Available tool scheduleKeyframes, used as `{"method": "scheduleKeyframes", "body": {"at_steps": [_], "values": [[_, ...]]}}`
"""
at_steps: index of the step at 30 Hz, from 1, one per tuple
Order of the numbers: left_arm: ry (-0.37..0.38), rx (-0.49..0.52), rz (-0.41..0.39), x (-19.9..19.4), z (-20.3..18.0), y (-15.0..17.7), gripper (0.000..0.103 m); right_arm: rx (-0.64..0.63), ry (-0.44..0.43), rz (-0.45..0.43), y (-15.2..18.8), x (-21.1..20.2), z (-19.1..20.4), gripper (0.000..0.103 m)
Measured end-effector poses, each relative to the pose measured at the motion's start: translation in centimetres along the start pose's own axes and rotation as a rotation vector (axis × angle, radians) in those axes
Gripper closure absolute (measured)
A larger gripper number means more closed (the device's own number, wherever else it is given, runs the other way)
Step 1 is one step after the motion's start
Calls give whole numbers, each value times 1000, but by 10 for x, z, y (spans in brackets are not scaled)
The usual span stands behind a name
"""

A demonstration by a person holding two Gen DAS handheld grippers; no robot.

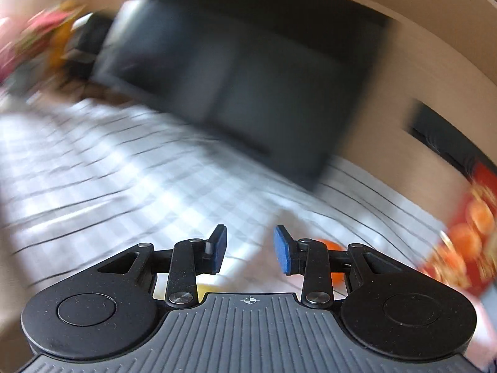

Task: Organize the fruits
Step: 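Grasp the yellow-green pear with the left gripper while the right gripper moves toward the mandarins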

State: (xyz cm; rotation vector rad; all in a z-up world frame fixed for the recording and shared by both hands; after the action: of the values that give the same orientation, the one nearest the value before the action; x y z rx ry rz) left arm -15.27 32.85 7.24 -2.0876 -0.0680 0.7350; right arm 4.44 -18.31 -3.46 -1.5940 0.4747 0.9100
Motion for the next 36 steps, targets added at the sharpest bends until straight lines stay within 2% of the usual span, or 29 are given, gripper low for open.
{"method": "scheduleKeyframes", "body": {"at_steps": [1,4,9,17,21,27,29,32,36], "values": [[-15,-46,1,0,16,-4,66,0,0,0,0,0,0,0],[-21,-90,-5,-3,38,-9,66,0,0,-1,0,0,0,0],[-12,-52,40,12,29,-5,66,0,1,-1,0,0,1,0],[-38,42,181,26,24,11,66,-75,-28,-2,6,-7,13,1],[-39,30,209,23,33,13,64,-167,-32,-49,17,-20,37,1],[43,-69,250,23,50,14,62,-246,-121,-85,16,-45,77,1],[68,-68,268,24,45,16,58,-292,-164,-96,12,-50,96,1],[69,-45,253,20,35,18,58,-370,-215,-104,5,-51,130,1],[121,-36,240,15,24,20,58,-420,-247,-114,-1,-45,163,1]]}}
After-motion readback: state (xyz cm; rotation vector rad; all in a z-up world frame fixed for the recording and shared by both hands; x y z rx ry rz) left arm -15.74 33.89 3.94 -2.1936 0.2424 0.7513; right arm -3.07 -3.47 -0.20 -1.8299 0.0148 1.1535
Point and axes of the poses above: each gripper's, at about its wrist camera, not at the fingertips, and x roughly the way its jaws point, z to its left, y to its underside, the point moved 1 cm from there along x, roughly the way its jaws point, and after that the axes turned 8 degrees about z, right-handed, at the moved point
